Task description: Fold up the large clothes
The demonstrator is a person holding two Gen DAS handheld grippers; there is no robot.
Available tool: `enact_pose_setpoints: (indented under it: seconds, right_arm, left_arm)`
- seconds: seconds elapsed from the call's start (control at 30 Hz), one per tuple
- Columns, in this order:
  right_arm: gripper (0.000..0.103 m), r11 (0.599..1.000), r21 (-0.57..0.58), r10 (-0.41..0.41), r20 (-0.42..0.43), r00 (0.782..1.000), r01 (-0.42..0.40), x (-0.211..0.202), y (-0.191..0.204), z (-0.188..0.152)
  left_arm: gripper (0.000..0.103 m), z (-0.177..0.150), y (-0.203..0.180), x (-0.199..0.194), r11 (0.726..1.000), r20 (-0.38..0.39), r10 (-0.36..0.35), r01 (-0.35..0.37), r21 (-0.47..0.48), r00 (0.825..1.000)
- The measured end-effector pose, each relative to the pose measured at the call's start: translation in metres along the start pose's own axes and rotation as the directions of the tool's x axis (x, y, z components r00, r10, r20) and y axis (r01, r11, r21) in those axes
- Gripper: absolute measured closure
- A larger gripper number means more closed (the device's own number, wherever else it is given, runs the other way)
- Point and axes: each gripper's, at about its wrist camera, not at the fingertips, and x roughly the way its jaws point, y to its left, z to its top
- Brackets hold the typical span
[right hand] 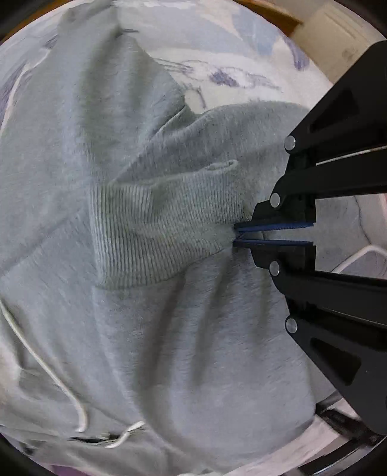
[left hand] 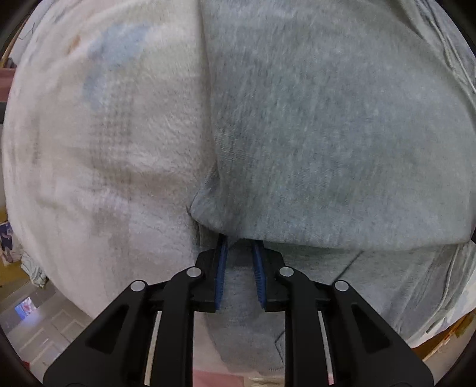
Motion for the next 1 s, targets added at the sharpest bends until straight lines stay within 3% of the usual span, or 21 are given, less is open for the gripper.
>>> enact_pose_setpoints:
  seconds: [0.03,0.07,0.1,0.2,0.3,0.37,0.4,0.5,0.53,0.6,0.7,0.8,1.0]
  right_arm:
    - [0.096,1.000,-0.008,0.016,0.004,1.000,-0.016,-0.009,0.000,0.000]
    - [0.094,0.999,-0.008,0.035,0.009,0.999,-0.035,-0.016,-0.008,0.000]
    - [0.091,0.998,-0.002,0.065,0.008,0.998,-0.065,-0.025,-0.010,-0.001]
    - [0.091,0.992,0.008,0.125,0.019,0.992,-0.125,-0.051,-0.014,-0.008]
    - [0.086,0.993,-0.039,0.115,0.054,0.992,-0.113,-0.084,-0.017,-0.018]
    - [0.060,0.990,-0.074,0.127,0.086,0.988,-0.120,-0.108,-0.020,-0.028]
    - [0.054,0.988,-0.095,0.133,0.107,0.985,-0.123,-0.124,-0.017,-0.035]
    - [0.044,0.979,-0.160,0.151,0.151,0.977,-0.127,-0.159,-0.009,-0.055]
    - [0.040,0.975,-0.180,0.162,0.164,0.973,-0.132,-0.173,-0.012,-0.064]
    - [0.035,0.970,-0.204,0.170,0.193,0.966,-0.130,-0.191,-0.011,-0.076]
    - [0.020,0.968,-0.231,0.150,0.217,0.965,-0.098,-0.218,-0.015,-0.092]
    - [0.020,0.961,-0.256,0.167,0.224,0.960,-0.107,-0.238,-0.019,-0.108]
    - [0.019,0.953,-0.271,0.203,0.246,0.948,-0.134,-0.274,-0.037,-0.139]
  left_arm:
    - [0.069,0.000,-0.002,-0.009,1.000,0.018,0.000,0.000,0.003,1.000]
    - [0.042,0.001,-0.006,-0.019,1.000,0.037,-0.010,0.010,0.006,0.999]
    - [0.034,0.000,-0.007,-0.030,1.000,0.062,-0.009,0.009,0.009,0.998]
    - [0.032,-0.003,0.000,-0.057,1.000,0.097,-0.006,0.004,0.014,0.995]
    - [0.032,-0.006,-0.002,-0.088,1.000,0.113,-0.022,0.023,-0.009,0.993]
    - [0.032,-0.008,-0.004,-0.112,1.000,0.137,-0.021,0.022,-0.007,0.990]
    - [0.032,-0.012,-0.006,-0.121,1.000,0.146,-0.026,0.027,-0.009,0.989]
    - [0.030,-0.034,-0.003,-0.154,0.999,0.174,-0.041,0.044,-0.011,0.984]
    - [0.029,-0.052,-0.002,-0.145,0.999,0.181,-0.039,0.042,-0.009,0.983]
    - [0.026,-0.058,0.000,-0.159,0.999,0.184,-0.043,0.045,-0.005,0.982]
    - [0.025,-0.073,-0.006,-0.182,0.998,0.221,-0.062,0.057,0.027,0.973]
    - [0.020,-0.094,-0.015,-0.214,0.998,0.267,-0.029,0.012,0.066,0.963]
    - [0.020,-0.143,-0.030,-0.265,0.994,0.326,-0.062,0.029,0.105,0.943]
